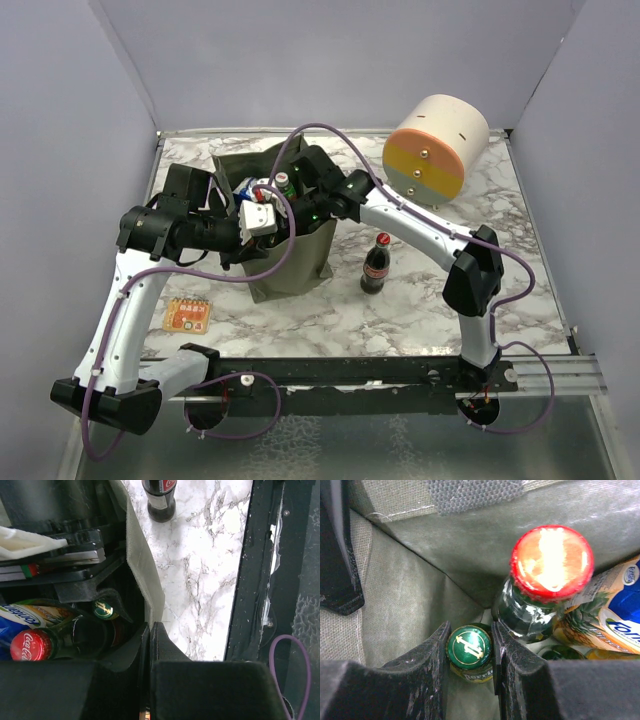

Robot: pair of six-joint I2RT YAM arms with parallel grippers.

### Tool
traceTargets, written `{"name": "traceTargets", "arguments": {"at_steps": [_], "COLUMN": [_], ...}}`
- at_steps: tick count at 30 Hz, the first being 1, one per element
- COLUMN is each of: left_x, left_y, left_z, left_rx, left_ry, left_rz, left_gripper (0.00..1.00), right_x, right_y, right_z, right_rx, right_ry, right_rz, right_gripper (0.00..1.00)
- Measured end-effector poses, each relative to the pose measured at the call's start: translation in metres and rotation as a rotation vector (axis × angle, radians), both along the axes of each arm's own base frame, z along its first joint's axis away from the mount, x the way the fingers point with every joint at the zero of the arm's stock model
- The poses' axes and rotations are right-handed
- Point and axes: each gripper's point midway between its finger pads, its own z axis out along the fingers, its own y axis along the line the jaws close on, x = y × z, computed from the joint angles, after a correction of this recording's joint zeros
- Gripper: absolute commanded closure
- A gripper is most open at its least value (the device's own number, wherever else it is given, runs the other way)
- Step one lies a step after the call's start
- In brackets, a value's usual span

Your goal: Place the beverage into the canvas bag

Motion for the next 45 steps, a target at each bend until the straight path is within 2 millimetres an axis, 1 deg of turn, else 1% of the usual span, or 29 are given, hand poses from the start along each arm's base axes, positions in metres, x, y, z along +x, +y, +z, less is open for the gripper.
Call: {"name": "traceTargets", "arguments": {"at_steps": [5, 10, 17, 28, 37, 45], "left_x": [0.000, 0.001, 0.004, 0.001, -0.001, -0.012], "left_y": [0.000, 0.000, -0.001, 0.000, 0.000, 0.004], "left_z": [-0.001, -0.002, 0.001, 0.005, 0.002, -0.005], "left_rx": [0.004, 0.005, 0.006, 0.010, 0.008, 0.010], "left_ry": [-0.007, -0.008, -0.005, 0.006, 0.012, -0.003], "left_rz": [-0.009, -0.012, -0.012, -0.016, -0.013, -0.006], "left_gripper": [1.00, 1.00, 1.00, 1.00, 1.00, 1.00], "right_x": [-0.005, -0.006, -0.007, -0.003, -0.003, -0.018], "right_y": [0.003, 0.004, 0.008, 0.017, 0.021, 0.026], "right_z": [-0.010, -0.016, -0.013, -0.006, -0.004, -0.011], "right_rx": [0.009, 0.031, 0.074, 0.121, 0.143, 0.160], "right_ry": [-0.002, -0.007, -0.005, 0.011, 0.031, 0.020], "right_rz": [0.015, 0.007, -0.017, -0.062, -0.081, -0.064], "right_gripper": [0.99, 0.99, 0.99, 0.99, 0.99, 0.99]}}
